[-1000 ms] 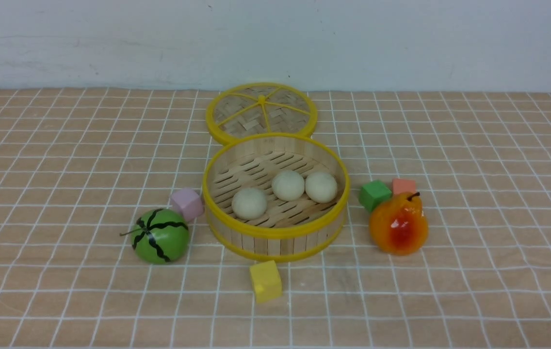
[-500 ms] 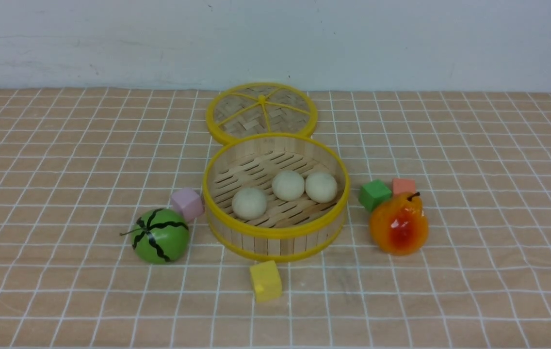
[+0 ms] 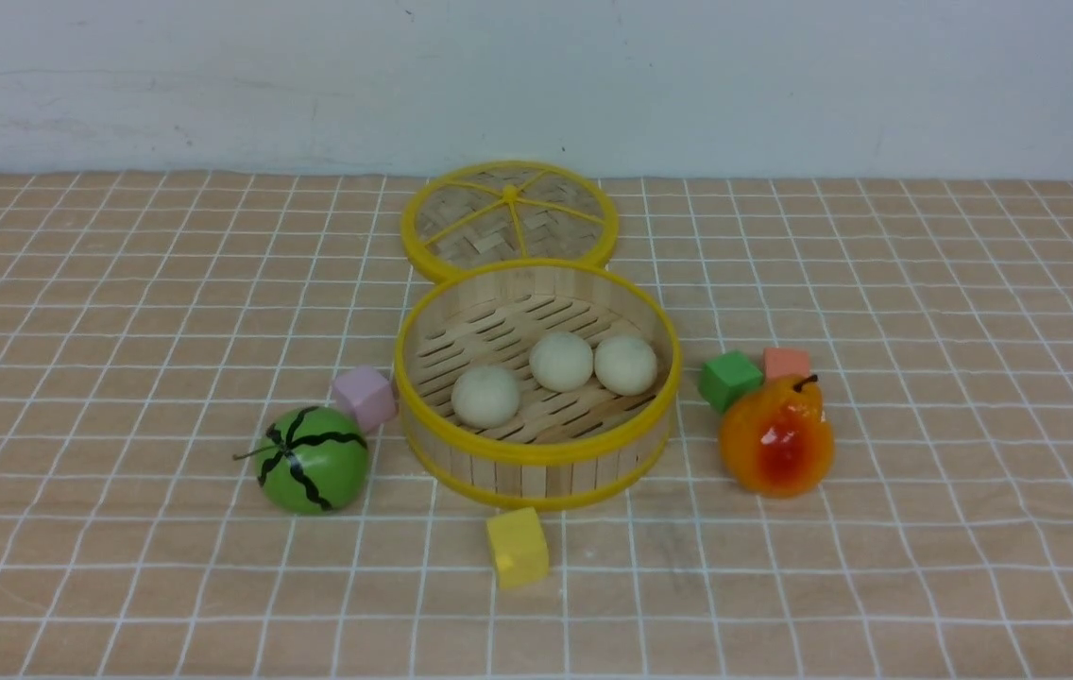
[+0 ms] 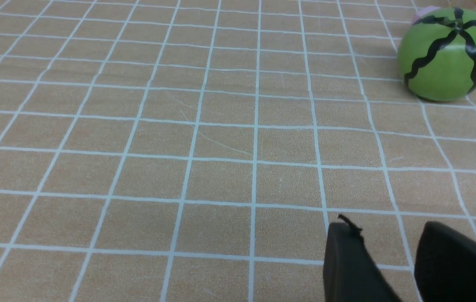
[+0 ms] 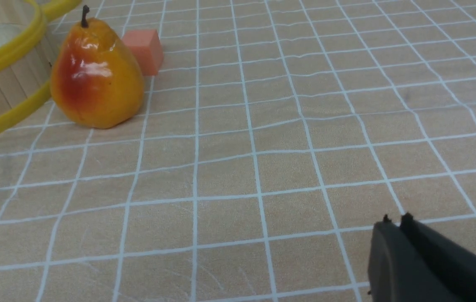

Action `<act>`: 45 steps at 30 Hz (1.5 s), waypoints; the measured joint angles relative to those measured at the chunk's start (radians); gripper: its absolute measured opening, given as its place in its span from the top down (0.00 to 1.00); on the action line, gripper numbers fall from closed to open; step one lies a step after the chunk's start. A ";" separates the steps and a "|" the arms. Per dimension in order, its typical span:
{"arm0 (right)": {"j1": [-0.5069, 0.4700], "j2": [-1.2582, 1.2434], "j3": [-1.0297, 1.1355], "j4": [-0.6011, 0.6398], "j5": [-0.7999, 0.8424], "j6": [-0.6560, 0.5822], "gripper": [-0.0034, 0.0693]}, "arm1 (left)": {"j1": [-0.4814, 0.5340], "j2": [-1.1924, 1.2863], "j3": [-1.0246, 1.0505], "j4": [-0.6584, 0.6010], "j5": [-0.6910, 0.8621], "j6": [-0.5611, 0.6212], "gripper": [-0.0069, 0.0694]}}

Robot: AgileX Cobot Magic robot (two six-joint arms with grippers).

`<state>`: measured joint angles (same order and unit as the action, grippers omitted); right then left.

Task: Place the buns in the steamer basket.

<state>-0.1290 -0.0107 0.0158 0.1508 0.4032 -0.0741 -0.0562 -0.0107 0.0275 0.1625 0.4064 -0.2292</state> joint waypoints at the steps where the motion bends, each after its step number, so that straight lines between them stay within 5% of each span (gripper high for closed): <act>1: 0.000 0.000 0.000 0.000 0.000 0.000 0.92 | 0.000 0.000 0.000 0.000 0.000 0.000 0.60; 45: 0.000 0.000 0.000 0.000 0.000 0.000 0.84 | 0.000 0.000 0.000 0.000 0.000 0.000 0.60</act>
<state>-0.1290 -0.0107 0.0158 0.1508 0.4029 -0.0741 -0.0562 -0.0107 0.0275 0.1625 0.4064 -0.2292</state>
